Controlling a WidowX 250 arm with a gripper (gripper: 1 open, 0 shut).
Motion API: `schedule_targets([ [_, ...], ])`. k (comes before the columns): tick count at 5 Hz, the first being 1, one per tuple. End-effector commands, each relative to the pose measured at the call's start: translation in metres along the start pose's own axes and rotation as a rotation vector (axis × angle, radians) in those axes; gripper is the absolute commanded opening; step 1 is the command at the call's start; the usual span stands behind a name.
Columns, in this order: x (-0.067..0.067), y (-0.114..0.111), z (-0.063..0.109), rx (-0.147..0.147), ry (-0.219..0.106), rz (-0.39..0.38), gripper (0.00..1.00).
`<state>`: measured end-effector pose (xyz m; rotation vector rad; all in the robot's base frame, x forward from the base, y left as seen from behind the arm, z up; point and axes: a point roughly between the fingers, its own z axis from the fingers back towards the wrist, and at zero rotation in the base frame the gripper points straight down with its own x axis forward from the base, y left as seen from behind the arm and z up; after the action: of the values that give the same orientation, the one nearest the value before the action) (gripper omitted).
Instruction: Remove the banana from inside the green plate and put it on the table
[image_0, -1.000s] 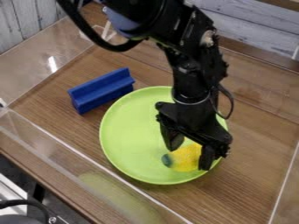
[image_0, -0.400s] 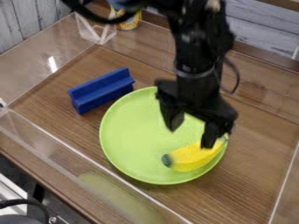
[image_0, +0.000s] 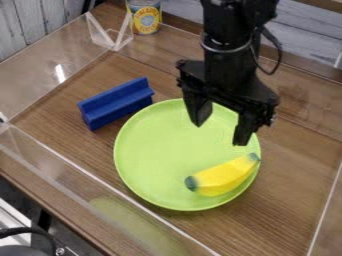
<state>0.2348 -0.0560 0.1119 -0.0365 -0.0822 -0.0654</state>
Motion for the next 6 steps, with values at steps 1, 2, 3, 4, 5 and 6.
schedule_targets([
  [1, 0.004, -0.001, 0.009, -0.003, -0.049, 0.006, 1.00],
  [2, 0.004, -0.002, 0.007, -0.006, -0.051, 0.012, 1.00],
  [3, 0.003, -0.003, 0.004, -0.009, -0.053, 0.017, 1.00],
  [4, 0.003, -0.003, 0.002, -0.011, -0.055, 0.023, 1.00],
  [5, 0.003, -0.003, 0.000, -0.013, -0.060, 0.028, 1.00],
  [6, 0.003, -0.004, -0.002, -0.012, -0.065, 0.033, 1.00],
])
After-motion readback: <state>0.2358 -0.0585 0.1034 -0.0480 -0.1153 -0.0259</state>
